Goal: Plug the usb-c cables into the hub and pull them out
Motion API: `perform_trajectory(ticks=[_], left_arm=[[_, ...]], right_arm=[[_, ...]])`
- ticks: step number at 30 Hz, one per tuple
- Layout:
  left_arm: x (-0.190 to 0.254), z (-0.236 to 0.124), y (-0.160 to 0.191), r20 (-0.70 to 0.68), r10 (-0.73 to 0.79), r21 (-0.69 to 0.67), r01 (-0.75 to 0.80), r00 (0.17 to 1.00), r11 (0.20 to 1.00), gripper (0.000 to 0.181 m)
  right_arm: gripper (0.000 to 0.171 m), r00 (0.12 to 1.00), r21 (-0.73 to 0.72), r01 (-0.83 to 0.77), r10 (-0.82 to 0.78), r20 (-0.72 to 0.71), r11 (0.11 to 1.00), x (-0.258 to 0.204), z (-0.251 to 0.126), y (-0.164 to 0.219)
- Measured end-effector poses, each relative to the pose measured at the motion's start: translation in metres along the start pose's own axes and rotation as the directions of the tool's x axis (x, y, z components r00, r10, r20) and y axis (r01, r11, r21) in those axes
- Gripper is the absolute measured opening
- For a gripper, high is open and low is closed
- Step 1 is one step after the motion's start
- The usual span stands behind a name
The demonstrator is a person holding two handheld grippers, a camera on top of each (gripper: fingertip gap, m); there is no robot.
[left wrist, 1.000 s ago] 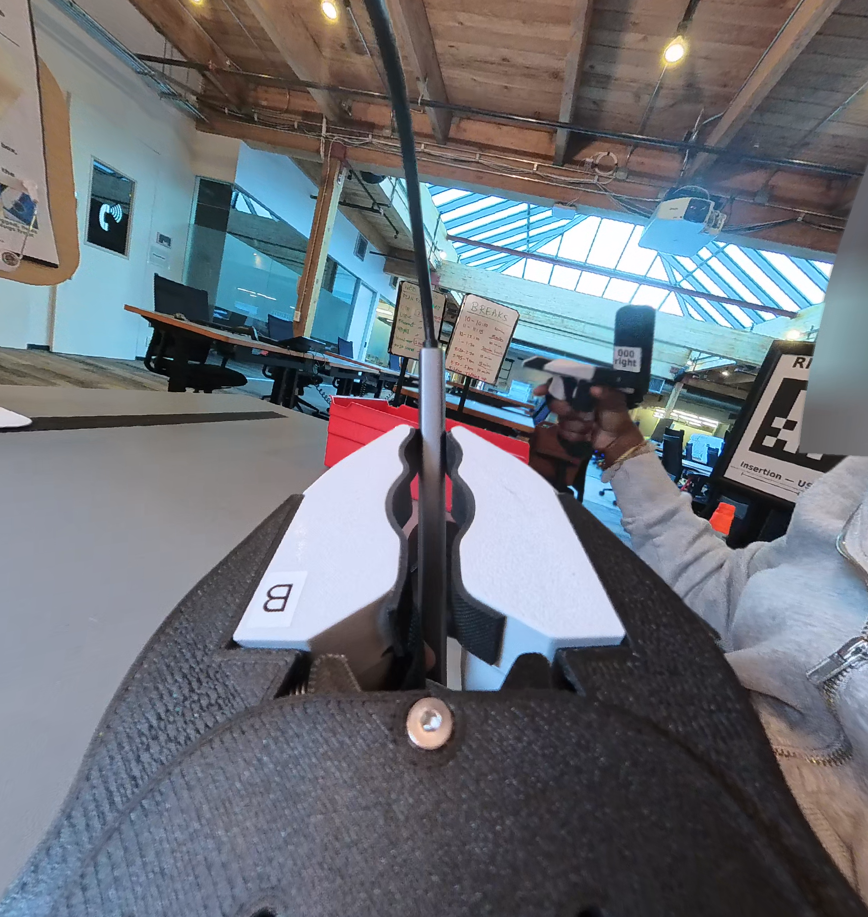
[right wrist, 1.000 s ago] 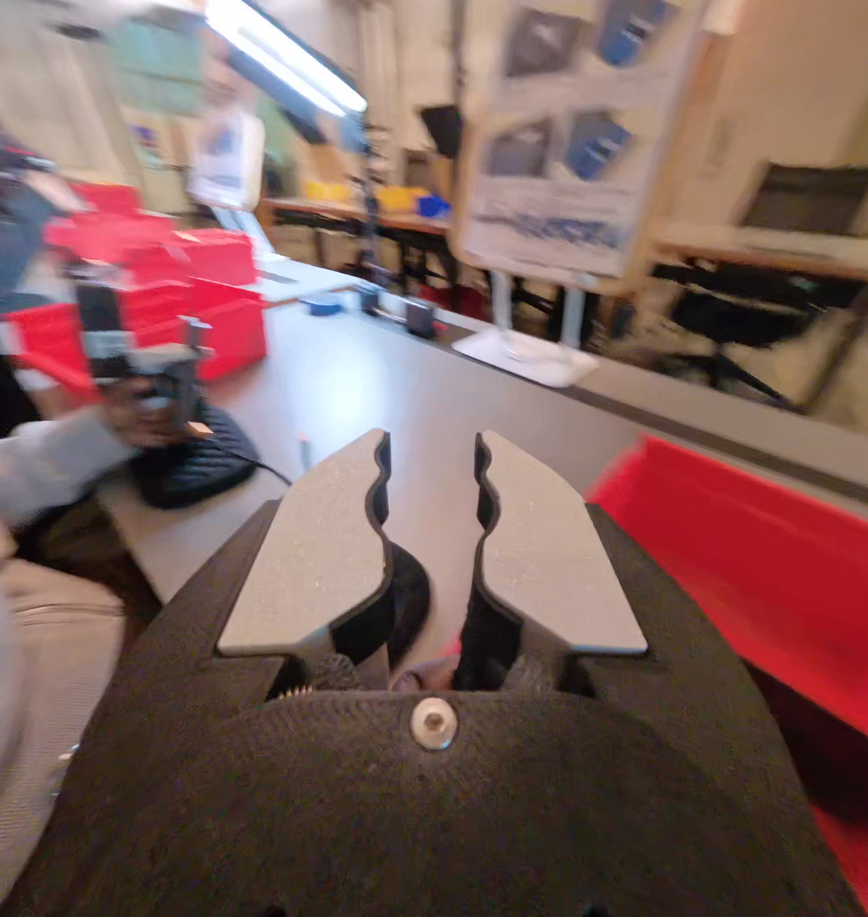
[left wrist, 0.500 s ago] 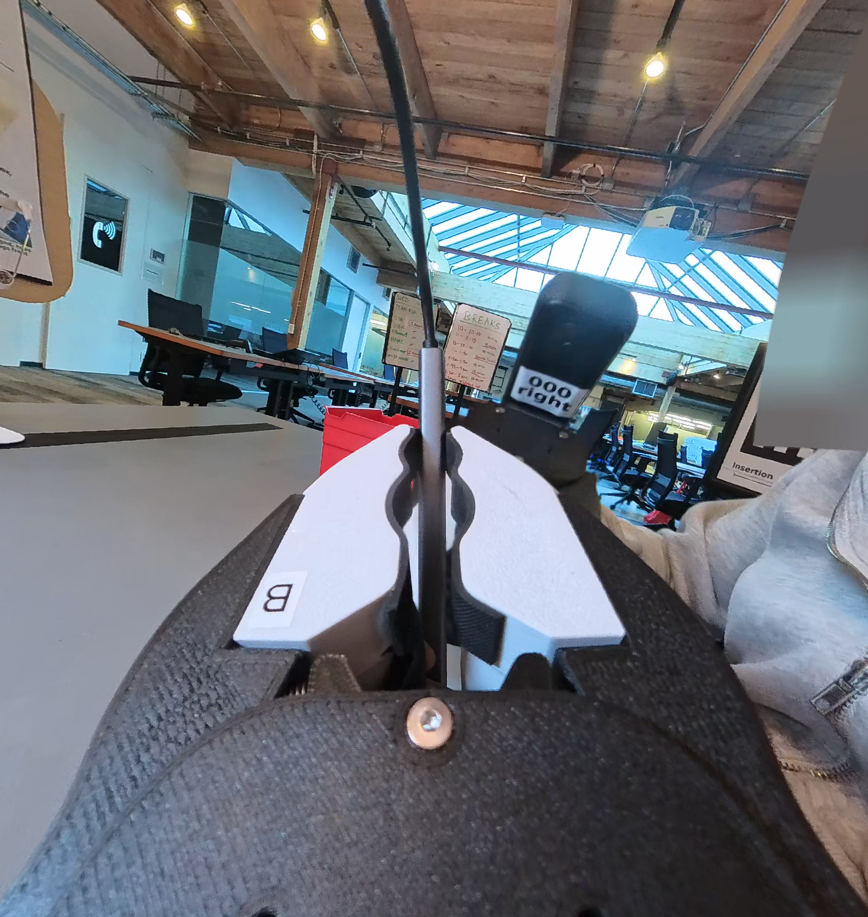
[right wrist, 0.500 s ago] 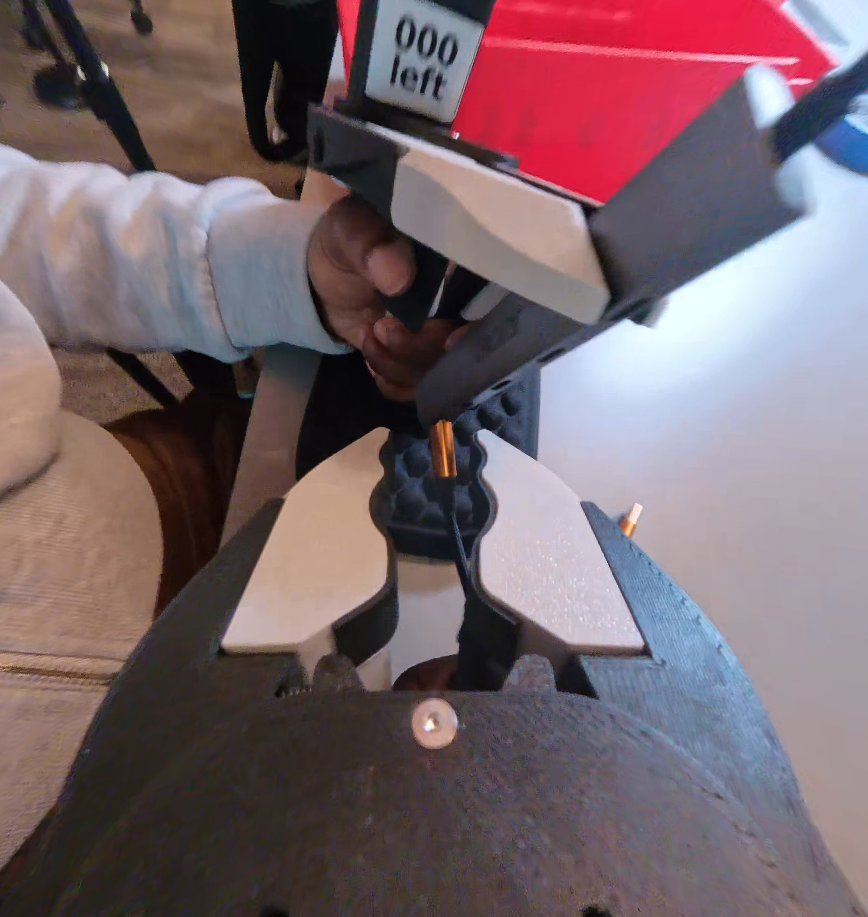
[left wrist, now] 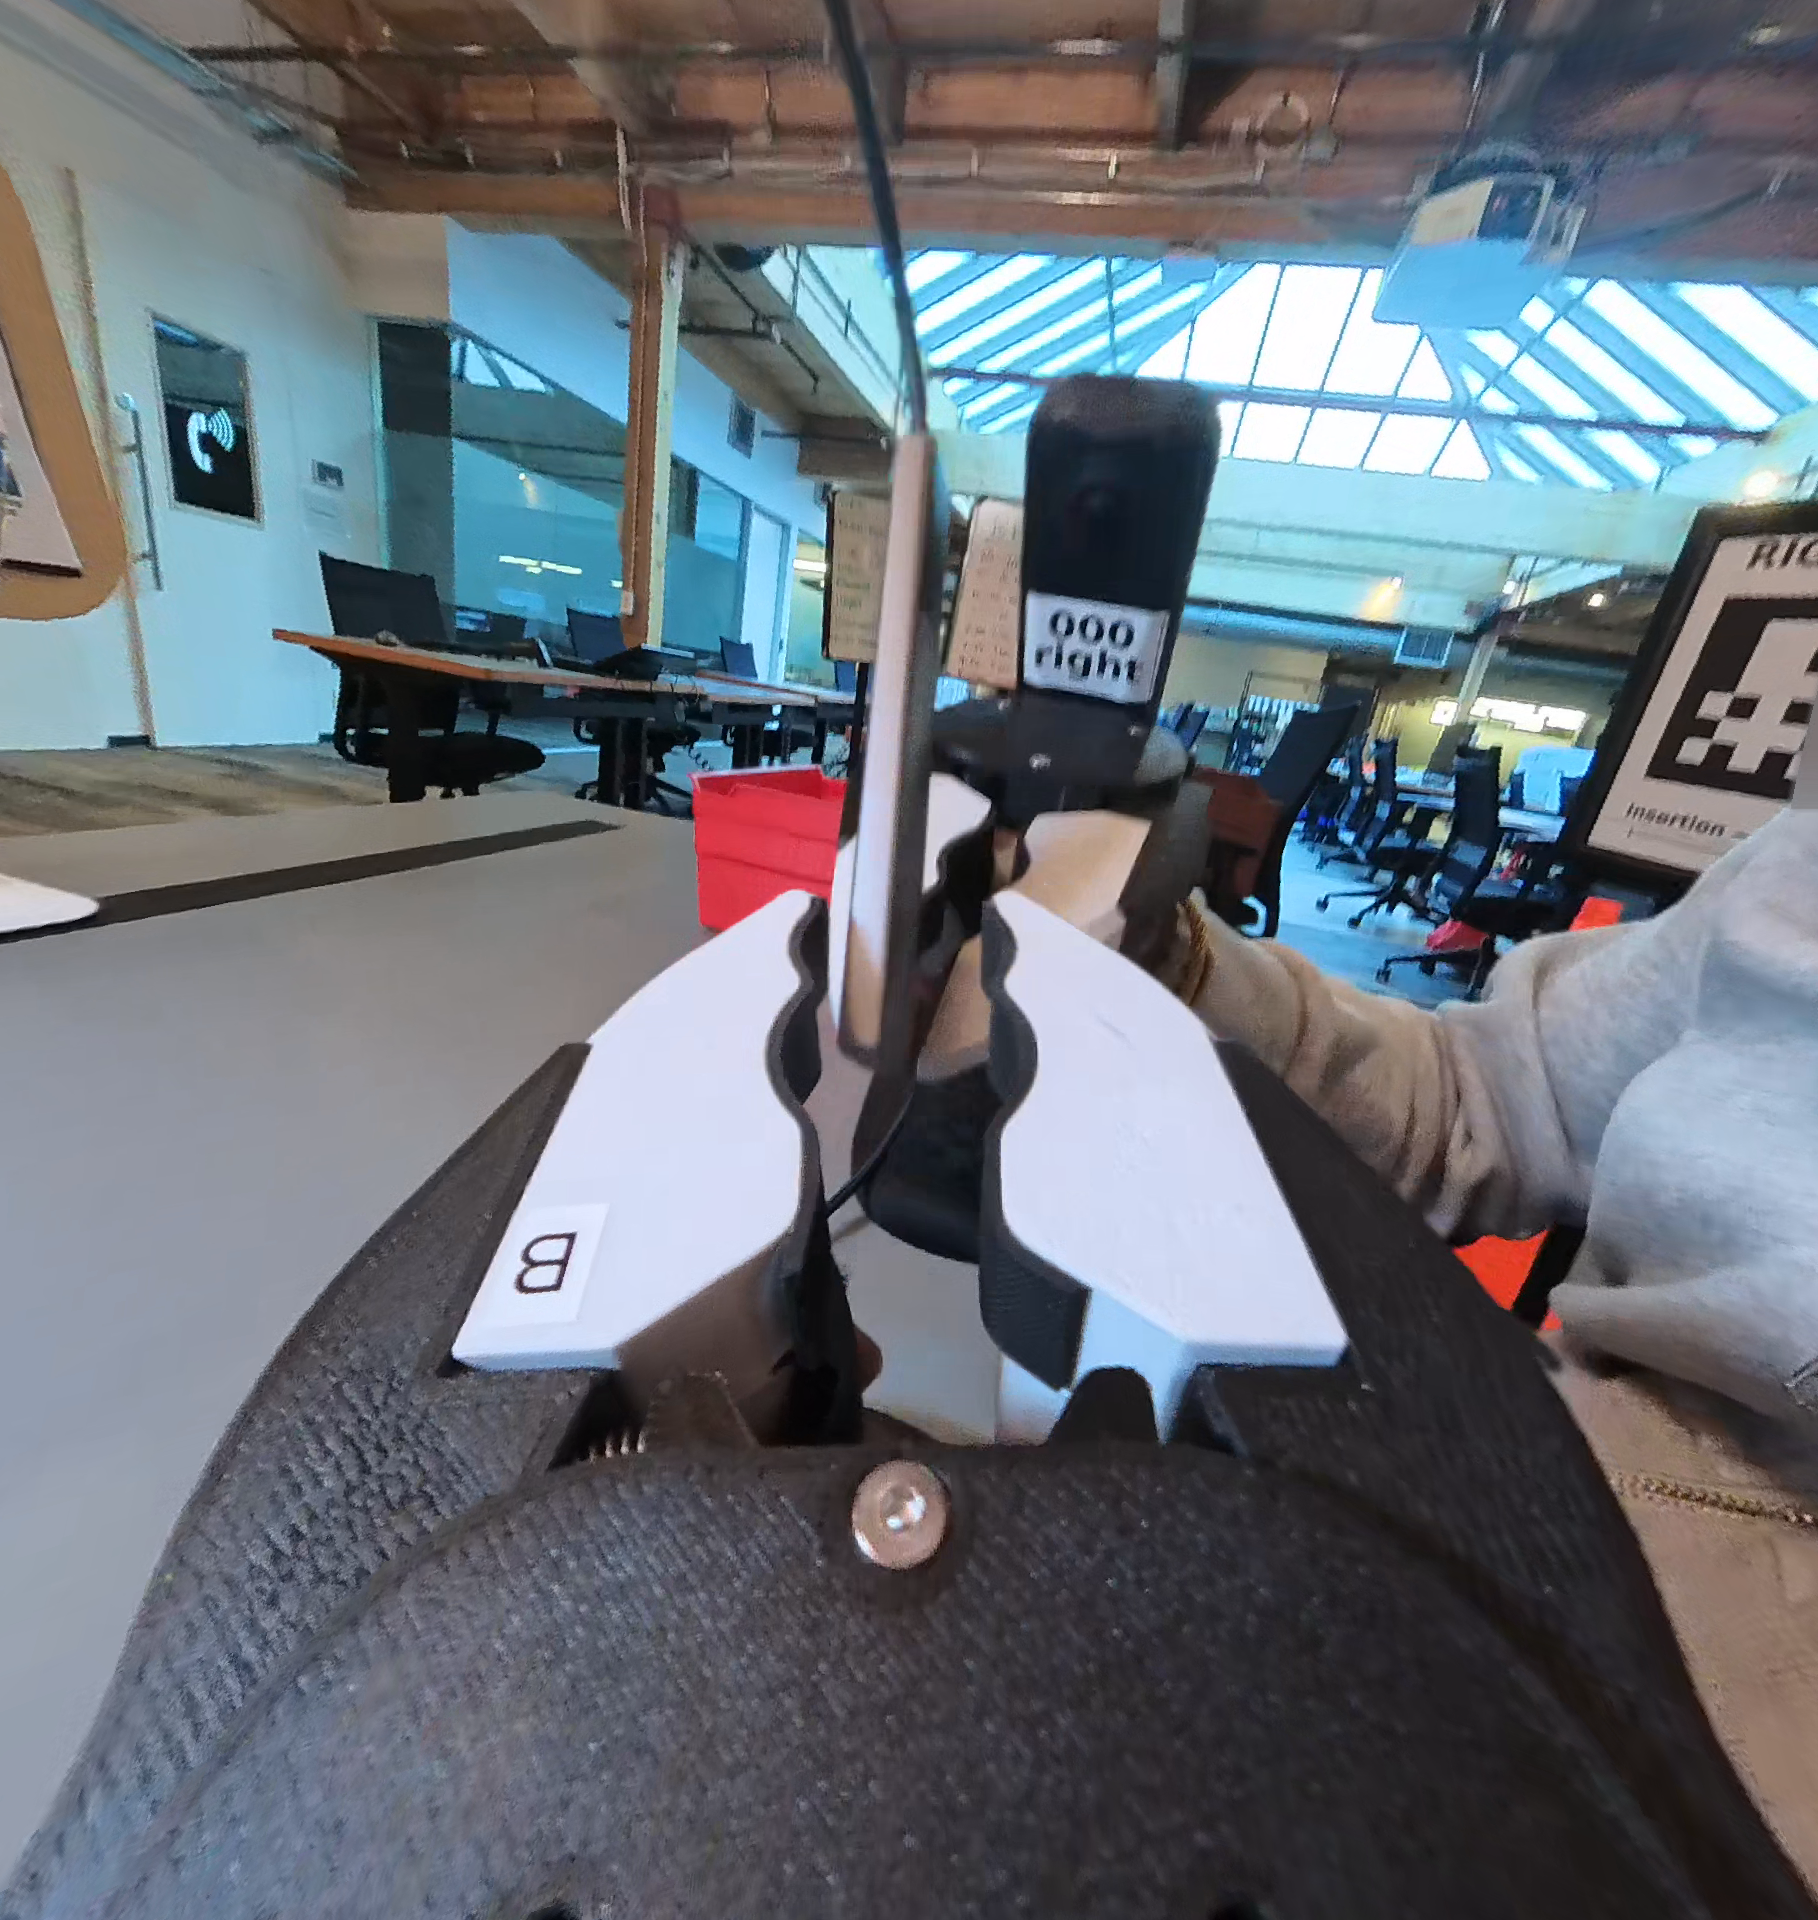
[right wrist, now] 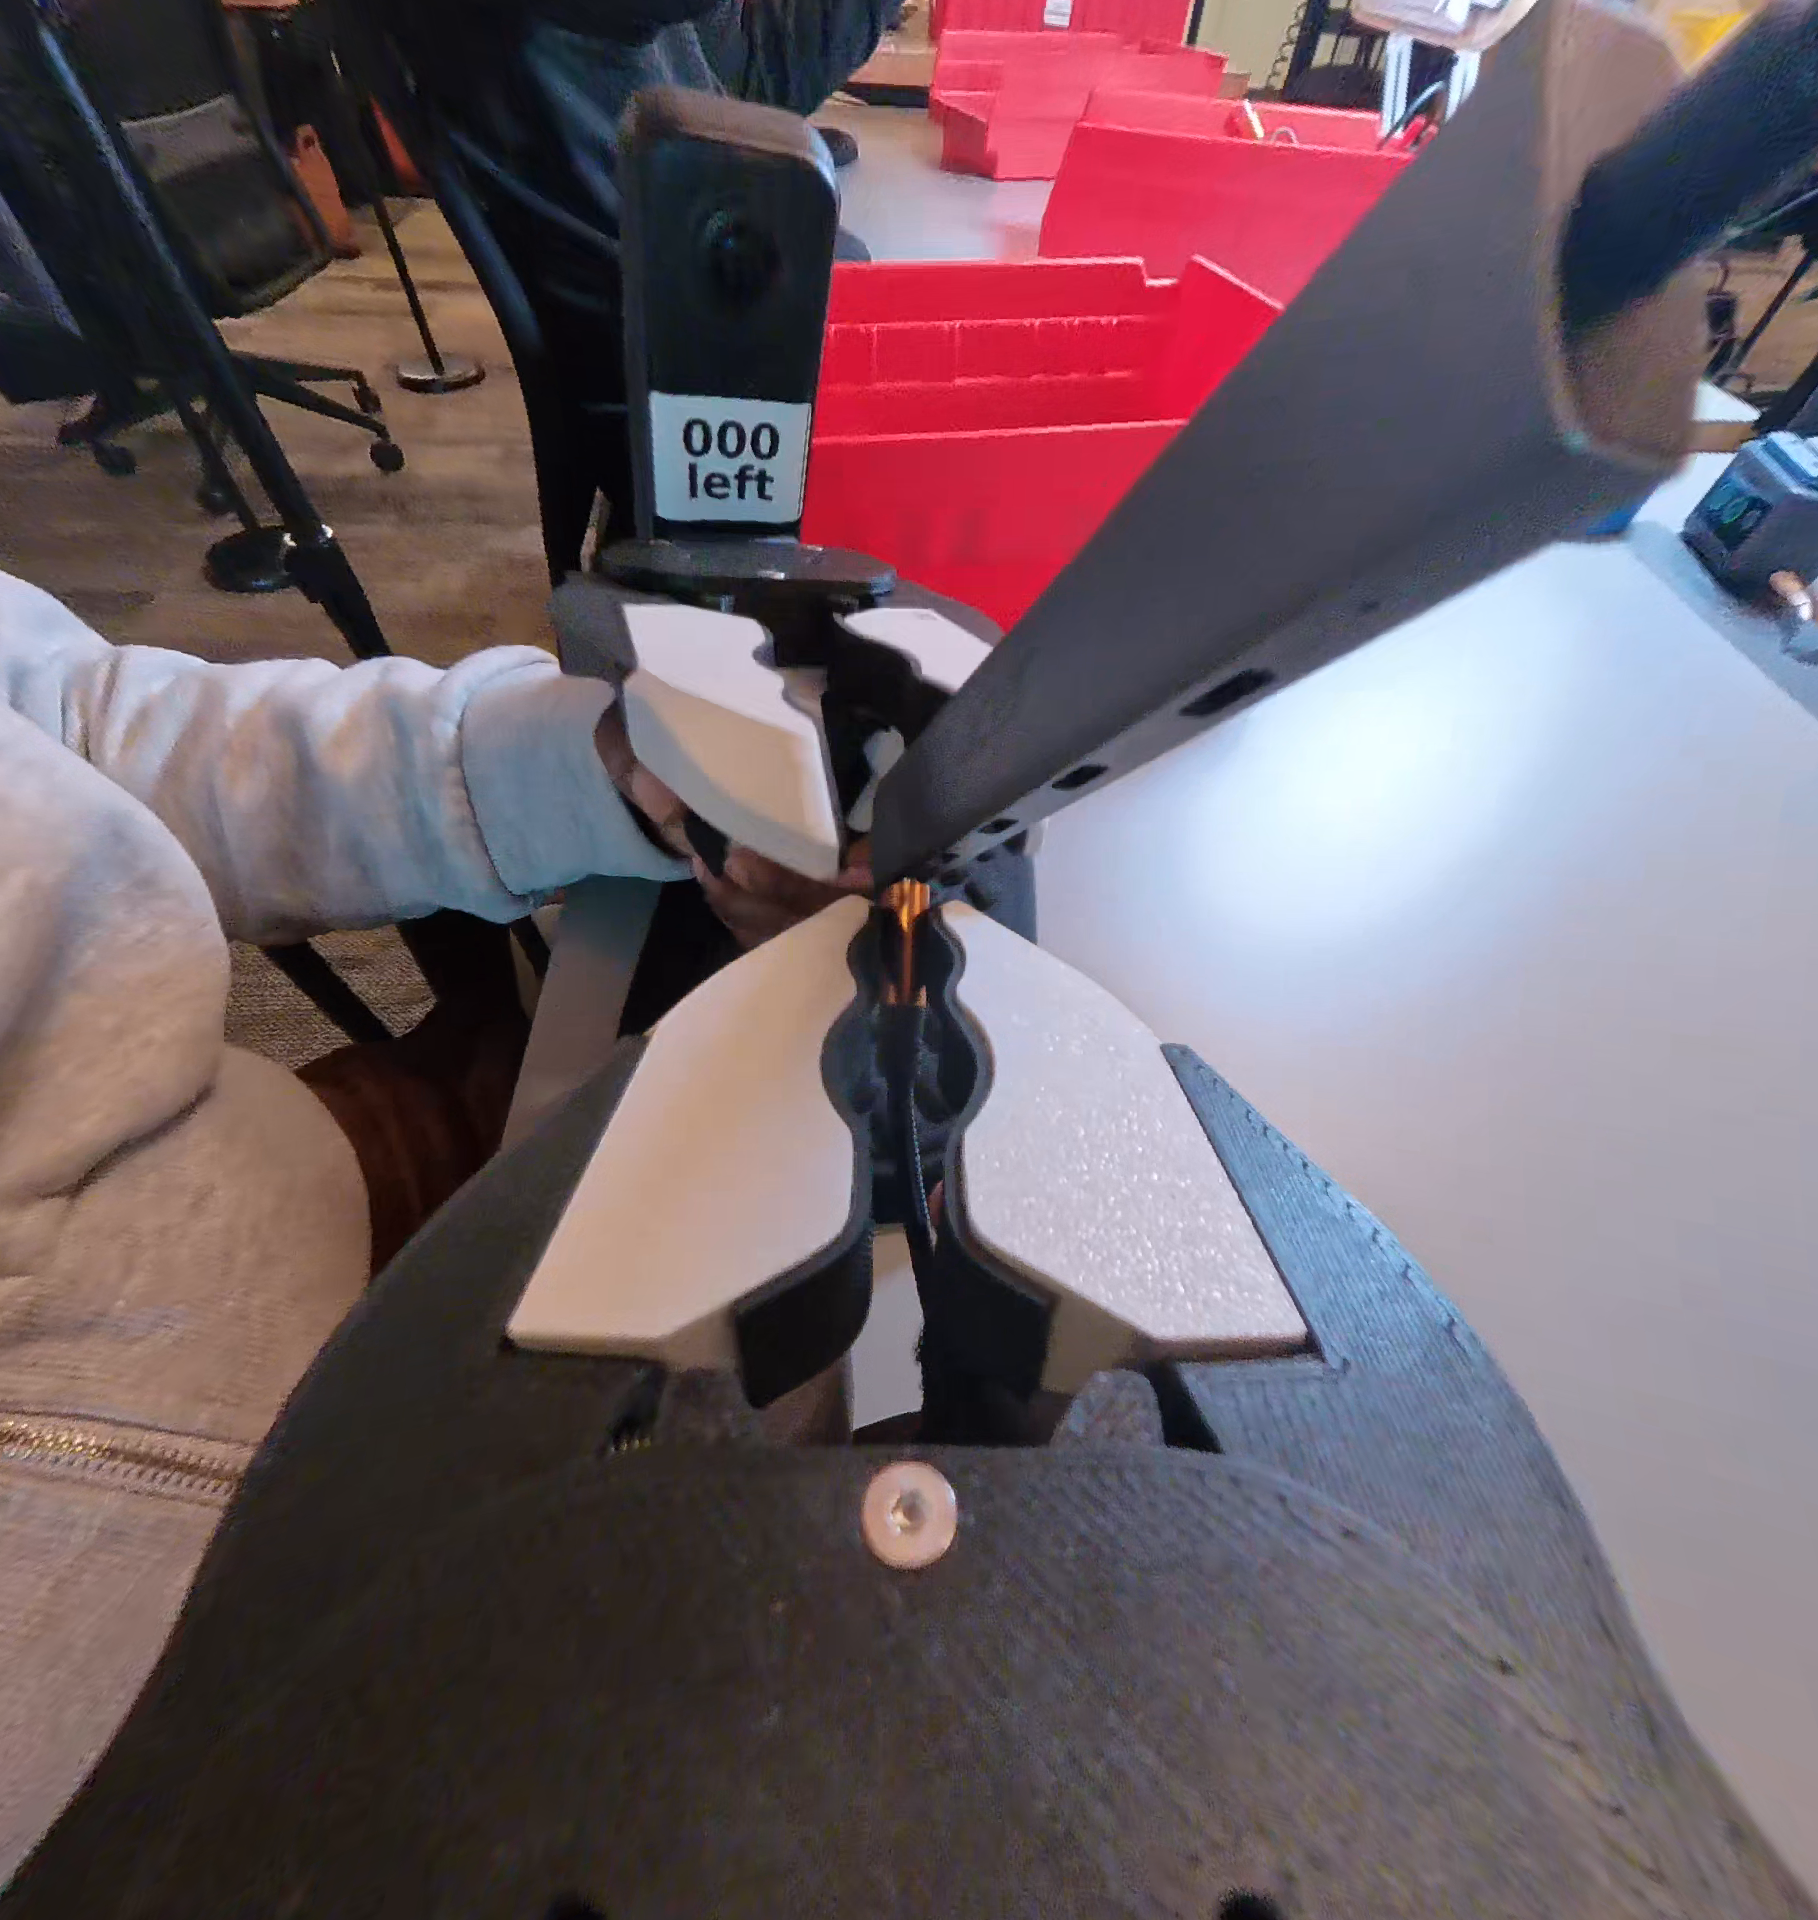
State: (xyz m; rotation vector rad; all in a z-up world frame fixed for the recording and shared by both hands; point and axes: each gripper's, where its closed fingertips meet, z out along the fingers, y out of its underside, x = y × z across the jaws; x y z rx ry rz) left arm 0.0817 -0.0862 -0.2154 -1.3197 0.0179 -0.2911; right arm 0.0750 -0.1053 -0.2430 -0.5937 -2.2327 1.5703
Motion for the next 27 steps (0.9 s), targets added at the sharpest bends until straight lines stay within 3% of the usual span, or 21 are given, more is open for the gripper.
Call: perform_trajectory(ticks=[5, 27], left_arm=[[0.005, 0.003, 0.005, -0.017, 0.029, -0.032, -0.029, 0.999, 0.999, 0.014], [-0.009, 0.002, 0.012, 0.015, -0.089, -0.086, 0.09, 0.996, 0.992, 0.011]], right_arm=[[0.006, 1.0, -0.035, 0.029, -0.029, -0.006, 0.999, -0.005, -0.005, 0.0], [0.008, 0.996, 0.037, -0.088, 0.088, 0.022, 0.995, 0.004, 0.002, 0.007]])
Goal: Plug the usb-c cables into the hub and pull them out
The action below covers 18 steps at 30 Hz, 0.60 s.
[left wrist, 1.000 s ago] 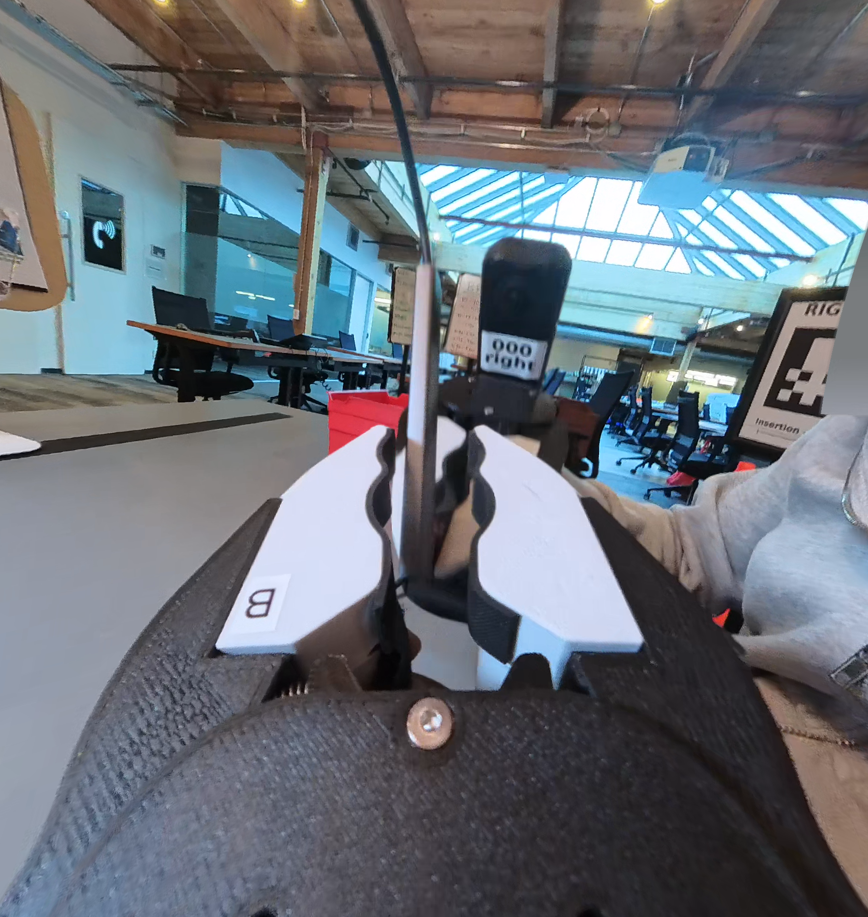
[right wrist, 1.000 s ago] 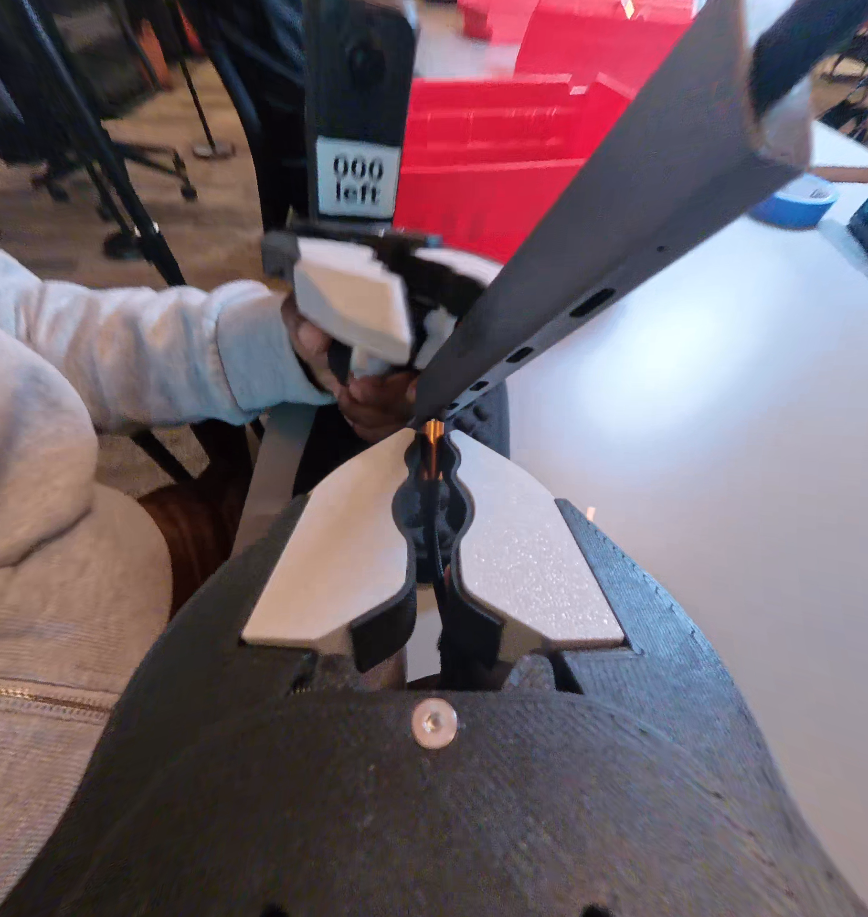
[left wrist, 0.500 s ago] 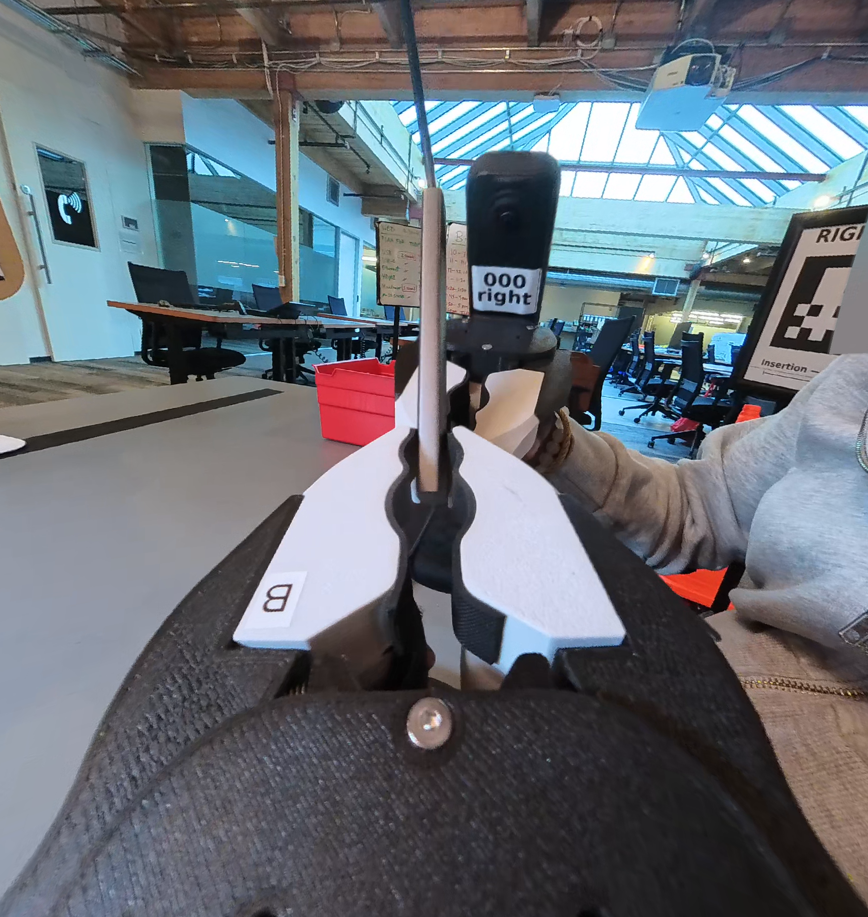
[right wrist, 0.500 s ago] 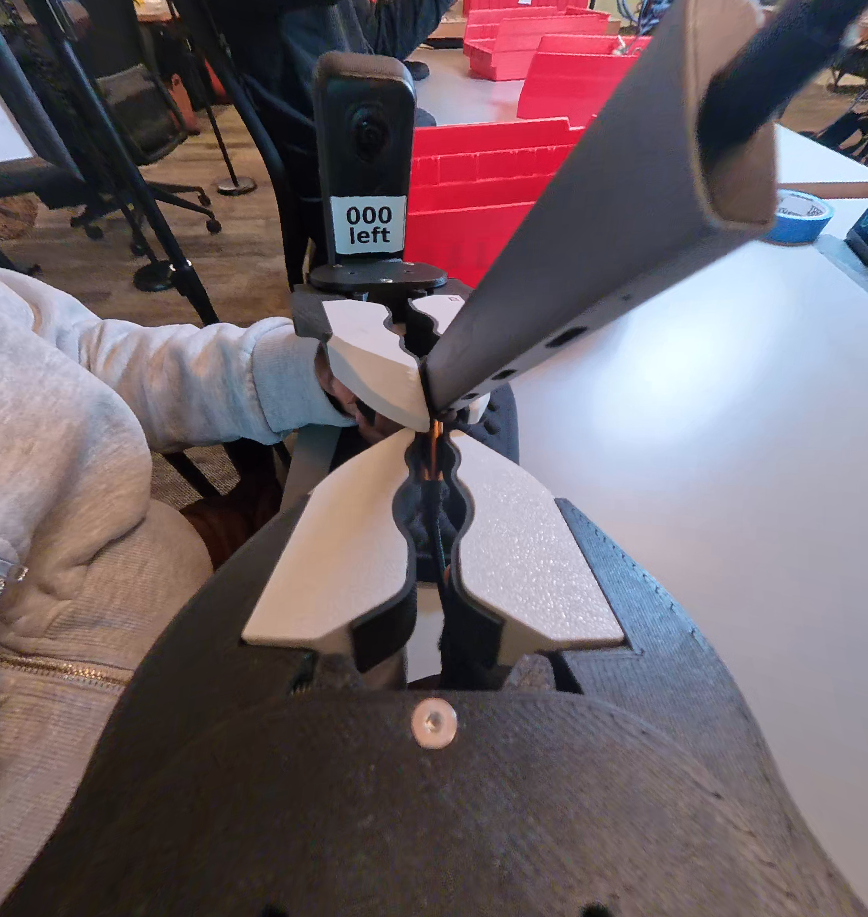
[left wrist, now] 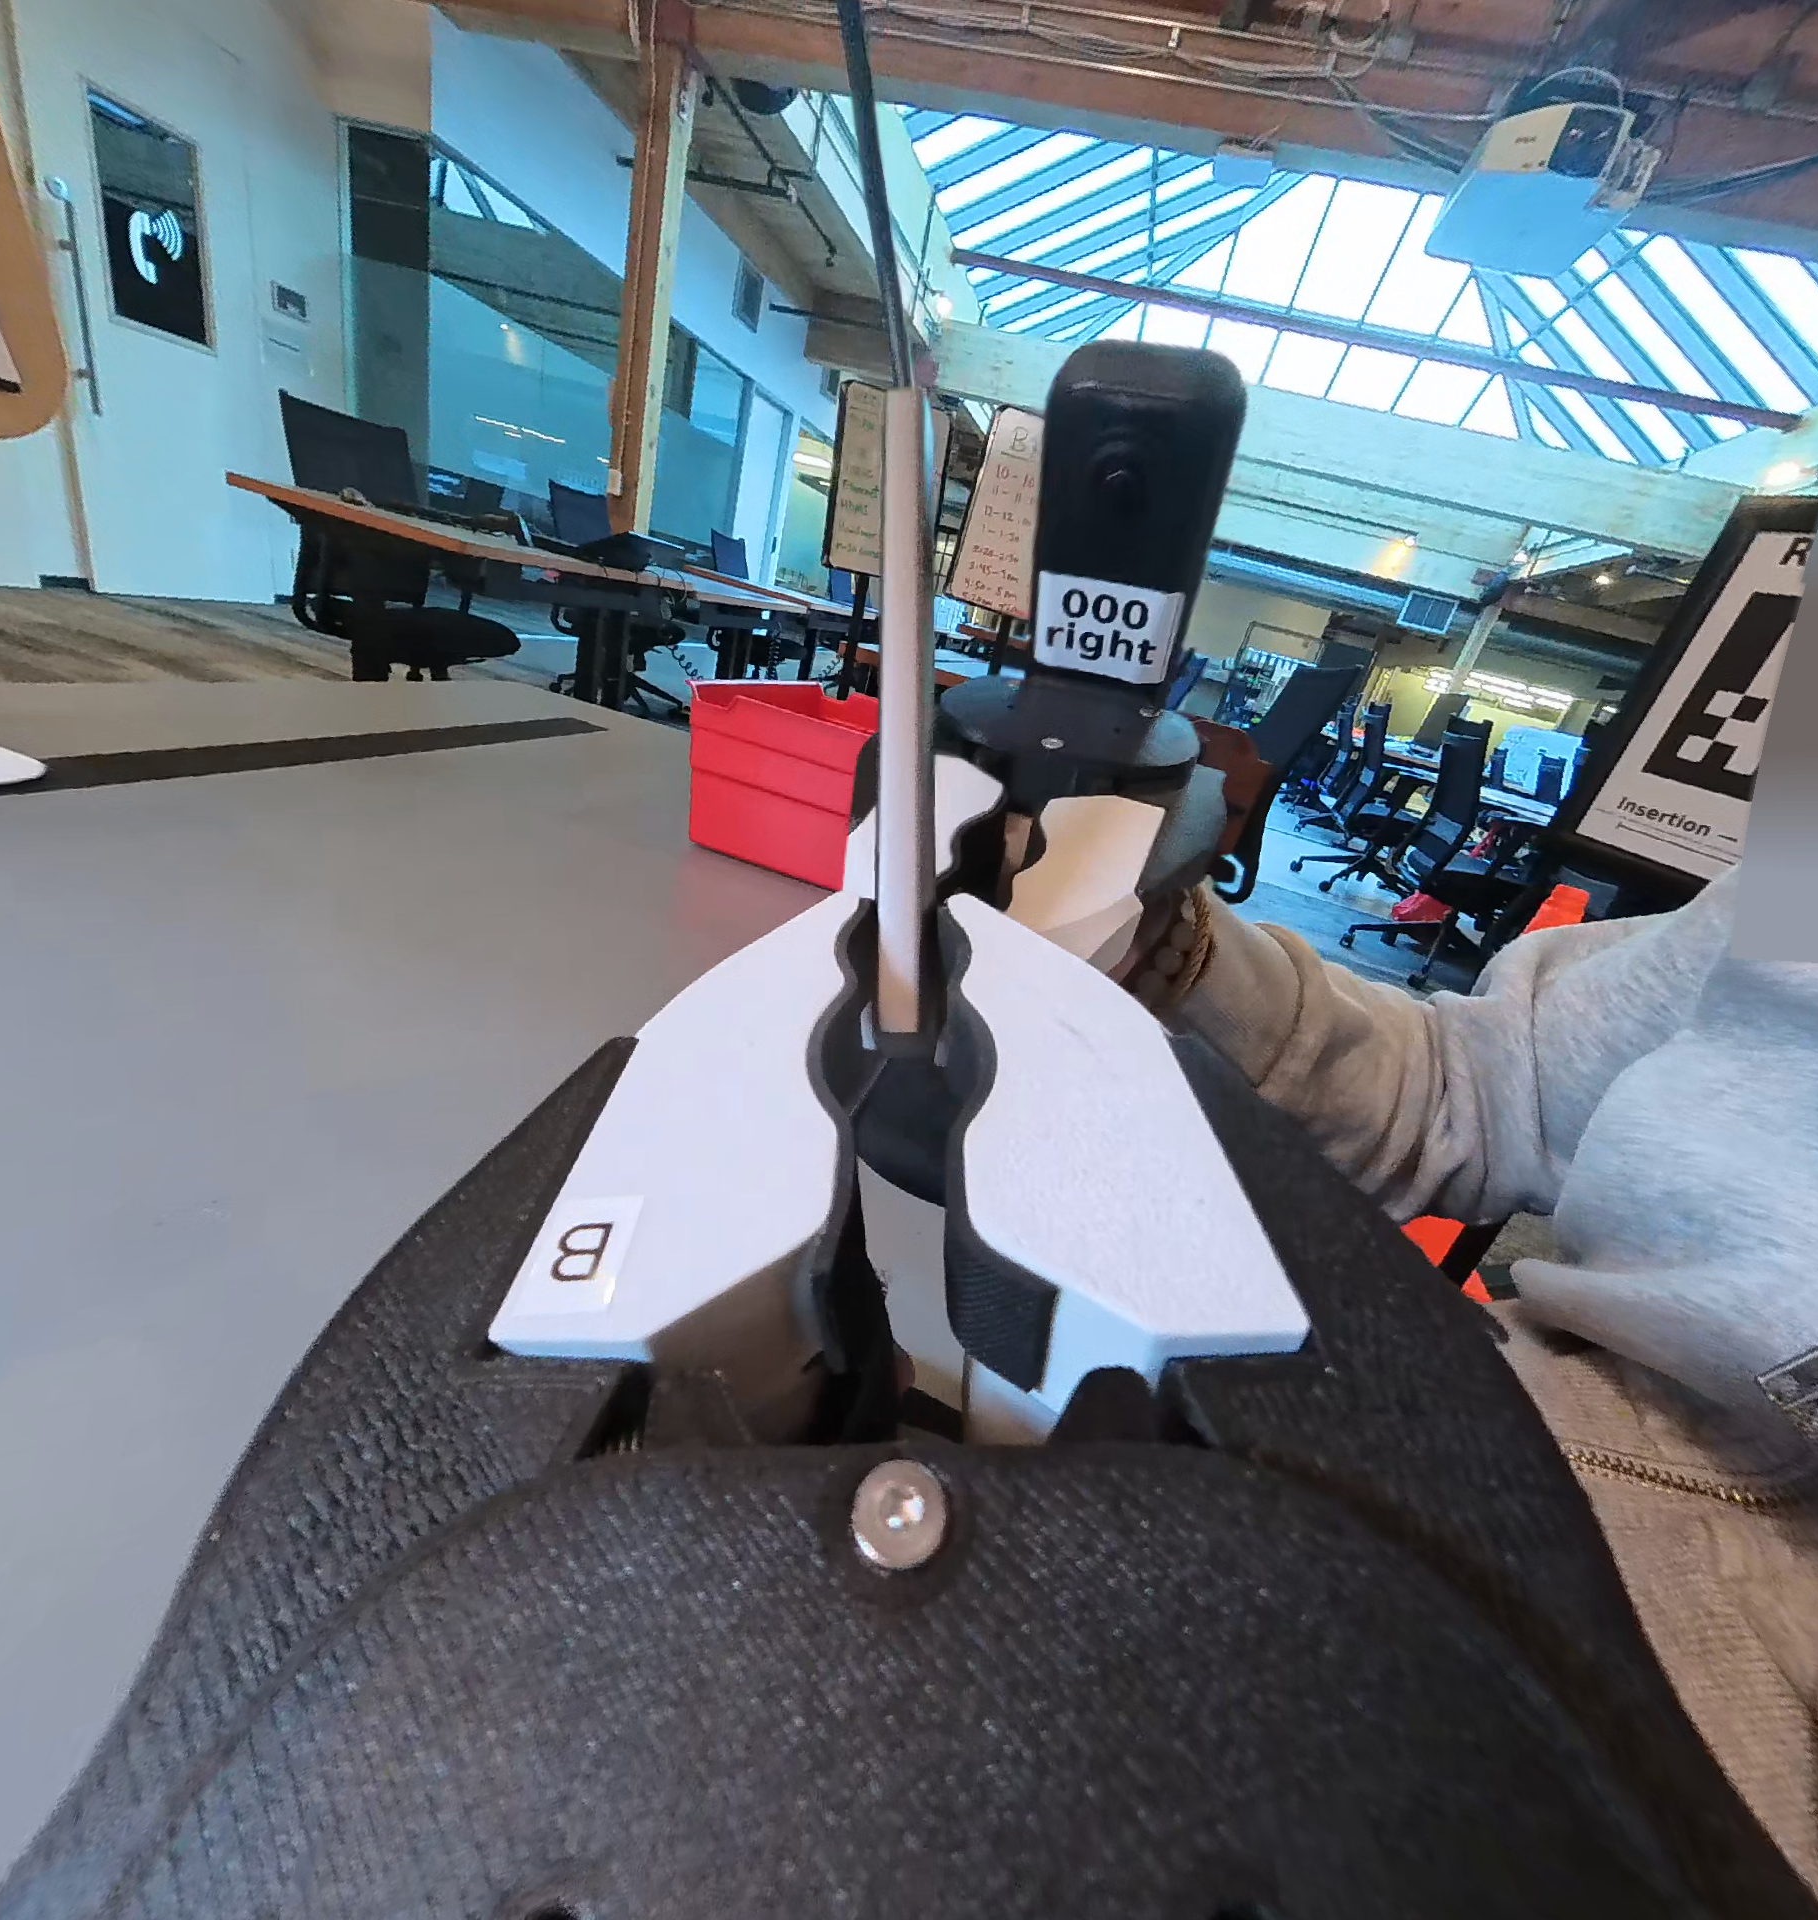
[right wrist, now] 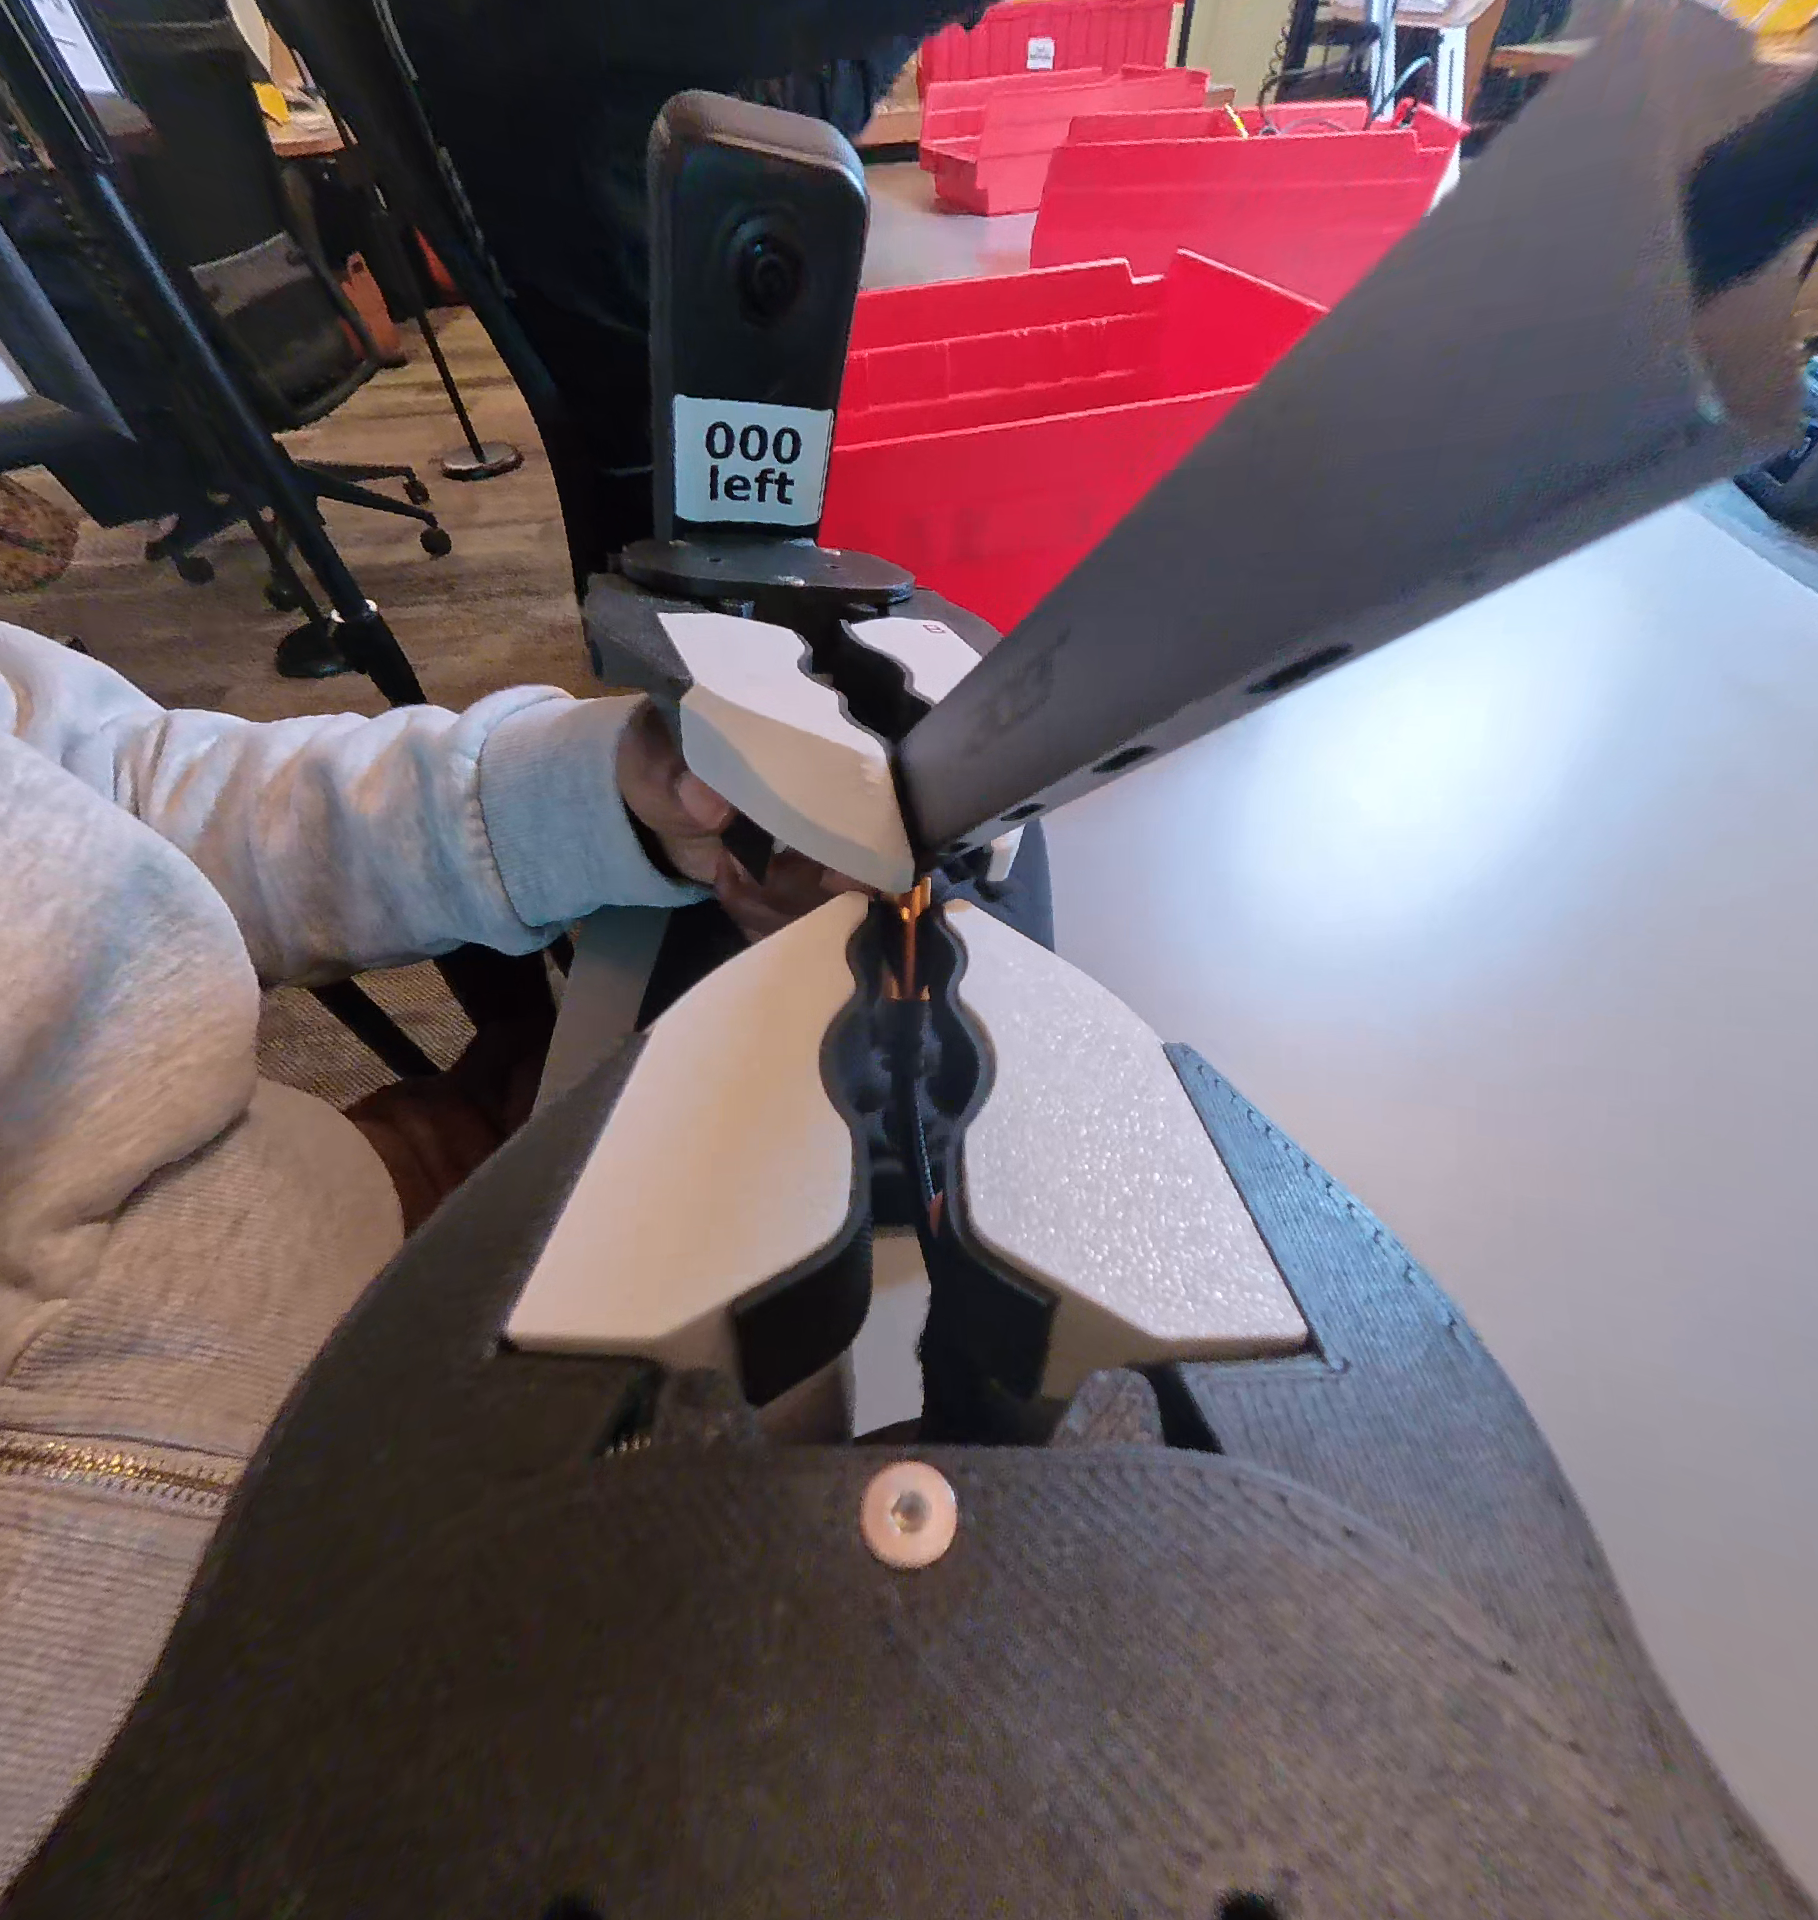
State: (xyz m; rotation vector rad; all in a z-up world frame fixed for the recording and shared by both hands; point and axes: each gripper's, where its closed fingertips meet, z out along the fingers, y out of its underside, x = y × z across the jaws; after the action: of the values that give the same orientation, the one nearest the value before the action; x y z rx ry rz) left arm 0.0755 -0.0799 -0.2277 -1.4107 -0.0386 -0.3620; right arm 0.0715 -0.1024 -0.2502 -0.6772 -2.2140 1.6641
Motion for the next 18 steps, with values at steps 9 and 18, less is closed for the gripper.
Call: perform_trajectory(ticks=[9, 18], left_arm=[[0.001, 0.003, 0.008, -0.018, -0.013, -0.059, 0.012, 1.0, 0.998, 0.011], [-0.014, 0.003, 0.006, 0.087, -0.055, -0.041, 0.058, 0.995, 0.997, 0.011]], right_arm=[[0.009, 0.995, -0.052, 0.065, -0.068, -0.072, 0.997, 0.001, -0.007, 0.008], [0.021, 0.602, -0.308, 0.583, -0.654, -0.457, 0.752, 0.024, -0.012, 0.012]])
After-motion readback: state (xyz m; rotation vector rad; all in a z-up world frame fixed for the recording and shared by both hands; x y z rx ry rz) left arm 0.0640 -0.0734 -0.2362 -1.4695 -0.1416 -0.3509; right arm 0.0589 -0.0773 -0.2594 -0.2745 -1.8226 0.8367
